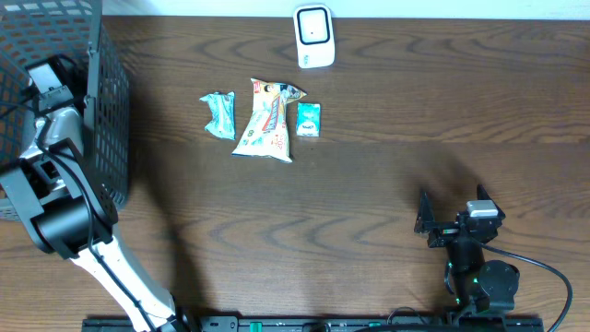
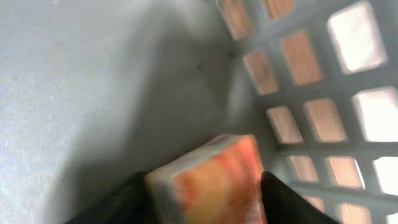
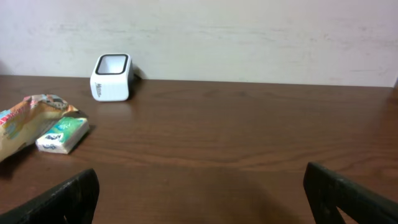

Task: Scan the item barcode
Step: 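Reach the left gripper into the basket and grasp the orange tissue pack, then lift the orange tissue pack out and place it right of the green pack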

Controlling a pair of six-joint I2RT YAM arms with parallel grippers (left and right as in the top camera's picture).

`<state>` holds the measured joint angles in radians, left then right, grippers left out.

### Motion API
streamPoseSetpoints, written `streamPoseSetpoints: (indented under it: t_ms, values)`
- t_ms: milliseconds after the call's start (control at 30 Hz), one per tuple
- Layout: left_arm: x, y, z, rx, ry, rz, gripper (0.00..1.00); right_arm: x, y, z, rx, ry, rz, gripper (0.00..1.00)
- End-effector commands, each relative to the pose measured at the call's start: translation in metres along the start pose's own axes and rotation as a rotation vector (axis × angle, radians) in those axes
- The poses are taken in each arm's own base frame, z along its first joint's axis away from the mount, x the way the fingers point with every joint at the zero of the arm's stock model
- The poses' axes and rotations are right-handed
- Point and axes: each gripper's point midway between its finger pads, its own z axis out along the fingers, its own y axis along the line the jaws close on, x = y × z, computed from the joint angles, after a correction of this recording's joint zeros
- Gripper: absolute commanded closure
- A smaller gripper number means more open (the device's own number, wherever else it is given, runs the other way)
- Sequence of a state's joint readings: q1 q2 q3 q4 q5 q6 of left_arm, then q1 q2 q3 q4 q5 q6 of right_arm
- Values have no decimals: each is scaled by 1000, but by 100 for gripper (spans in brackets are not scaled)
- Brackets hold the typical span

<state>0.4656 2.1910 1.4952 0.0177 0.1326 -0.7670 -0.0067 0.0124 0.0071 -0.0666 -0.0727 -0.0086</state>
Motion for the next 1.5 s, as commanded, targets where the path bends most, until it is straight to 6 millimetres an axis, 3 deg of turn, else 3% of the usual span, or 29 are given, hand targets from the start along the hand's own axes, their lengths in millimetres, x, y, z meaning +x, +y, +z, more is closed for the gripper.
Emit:
streamPoseSetpoints:
  t_ms: [0, 67, 133, 300, 500, 600, 633, 733, 1000, 1100, 1133, 1200, 1300, 1333, 1467]
  values:
    - [14, 33, 21, -72, 40, 114, 62, 0, 1, 0, -4, 0, 0, 1]
    - [9, 36, 20, -74, 34, 132, 71, 1, 1, 0, -4, 0, 0, 1]
    - [2, 39, 17, -74, 26, 122, 92, 0, 1, 0, -4, 0, 0, 1]
    - [-26, 30, -3, 3, 17, 88, 93, 0, 1, 0, -4, 0, 0, 1]
    - [-65, -13, -59, 212, 11, 78, 93, 1, 1, 0, -4, 0, 0, 1]
    - [-79, -44, -99, 329, -2, 99, 93, 0, 1, 0, -4, 0, 0, 1]
    - [-87, -69, -131, 406, -20, 127, 93, 0, 1, 0, -4, 0, 0, 1]
    - [-92, -103, -179, 510, -52, 176, 93, 0, 1, 0, -4, 0, 0, 1]
    - [-103, -163, -316, 690, -216, 287, 93, 0, 1, 0, -4, 0, 0, 1]
    - [-88, -181, -353, 769, -216, 335, 93, 0, 1, 0, -4, 0, 0, 1]
    - [-69, -198, -370, 830, -193, 388, 93, 0, 1, 0, -4, 0, 0, 1]
    - [-45, -215, -380, 884, -170, 467, 93, 0, 1, 0, -4, 0, 0, 1]
    - [7, -240, -383, 952, -115, 625, 93, 0, 1, 0, -4, 0, 0, 1]
    - [48, -254, -379, 992, -75, 763, 92, 0, 1, 0, -4, 0, 0, 1]
    - [127, -267, -358, 1009, 14, 990, 93, 0, 1, 0, -4, 0, 0, 1]
